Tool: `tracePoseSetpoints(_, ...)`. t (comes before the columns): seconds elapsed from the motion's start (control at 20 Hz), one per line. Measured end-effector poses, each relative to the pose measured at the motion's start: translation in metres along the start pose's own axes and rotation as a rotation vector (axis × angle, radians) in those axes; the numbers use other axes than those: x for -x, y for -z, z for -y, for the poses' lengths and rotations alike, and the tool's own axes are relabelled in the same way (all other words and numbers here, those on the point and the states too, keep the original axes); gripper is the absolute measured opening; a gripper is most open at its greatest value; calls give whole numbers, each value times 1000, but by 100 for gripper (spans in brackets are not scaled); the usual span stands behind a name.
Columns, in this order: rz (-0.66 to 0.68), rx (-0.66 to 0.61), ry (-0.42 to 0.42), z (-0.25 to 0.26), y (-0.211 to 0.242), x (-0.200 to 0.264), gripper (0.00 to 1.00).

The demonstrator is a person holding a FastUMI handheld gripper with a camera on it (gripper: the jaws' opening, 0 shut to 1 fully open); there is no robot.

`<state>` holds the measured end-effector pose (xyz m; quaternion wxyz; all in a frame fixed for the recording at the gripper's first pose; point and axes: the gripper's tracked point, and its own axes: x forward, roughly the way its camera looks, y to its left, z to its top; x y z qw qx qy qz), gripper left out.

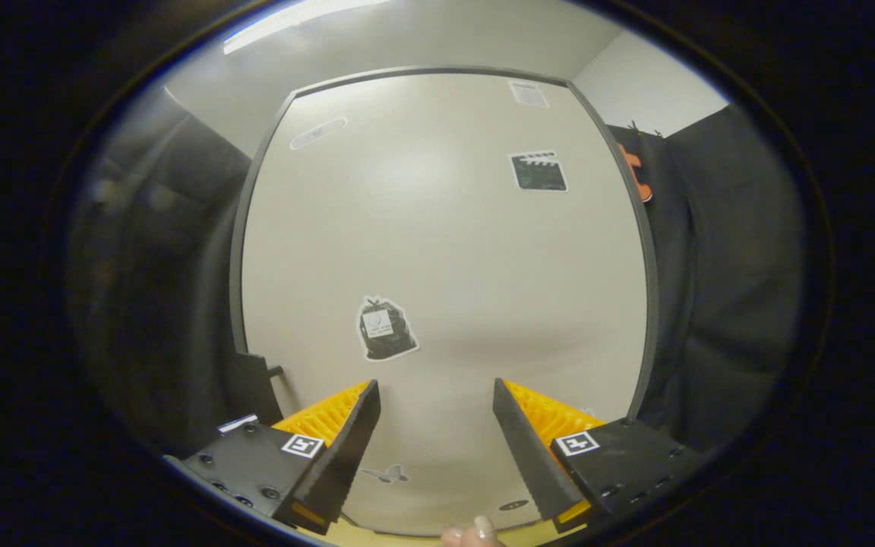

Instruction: Open the shoe cabinet door, grab the shoes and put them into the shoe cabinet, then close the shoe cabinet door.

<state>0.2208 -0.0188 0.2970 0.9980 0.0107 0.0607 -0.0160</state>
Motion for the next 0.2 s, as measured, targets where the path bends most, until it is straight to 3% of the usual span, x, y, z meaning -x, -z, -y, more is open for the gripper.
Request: tracePoseSetpoints(0.2,-12,8,15,1,-2,24,95)
